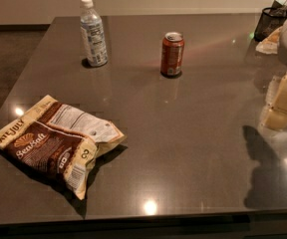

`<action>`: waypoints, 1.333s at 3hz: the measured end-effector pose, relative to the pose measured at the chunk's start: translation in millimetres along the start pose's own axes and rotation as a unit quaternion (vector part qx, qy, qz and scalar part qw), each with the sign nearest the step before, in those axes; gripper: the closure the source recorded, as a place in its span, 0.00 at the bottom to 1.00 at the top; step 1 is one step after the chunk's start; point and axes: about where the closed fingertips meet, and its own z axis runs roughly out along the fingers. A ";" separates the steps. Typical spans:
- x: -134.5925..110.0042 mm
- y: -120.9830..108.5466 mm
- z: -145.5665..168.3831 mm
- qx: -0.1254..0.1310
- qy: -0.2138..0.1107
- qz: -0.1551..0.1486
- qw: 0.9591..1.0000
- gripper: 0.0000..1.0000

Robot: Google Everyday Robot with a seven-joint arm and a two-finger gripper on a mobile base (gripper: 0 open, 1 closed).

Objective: Move blue plastic bottle near brown chip bag

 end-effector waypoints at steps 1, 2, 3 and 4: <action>0.0 0.0 0.0 0.000 0.000 0.000 1.000 0.00; -24.3 -15.3 1.1 0.016 -0.020 0.002 1.000 0.00; -55.5 -40.9 7.2 0.027 -0.039 0.007 0.999 0.00; -88.5 -71.2 19.4 0.037 -0.059 0.015 0.997 0.00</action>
Offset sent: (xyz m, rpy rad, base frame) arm 0.0542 0.0503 0.0170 0.0861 -0.0901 -0.0017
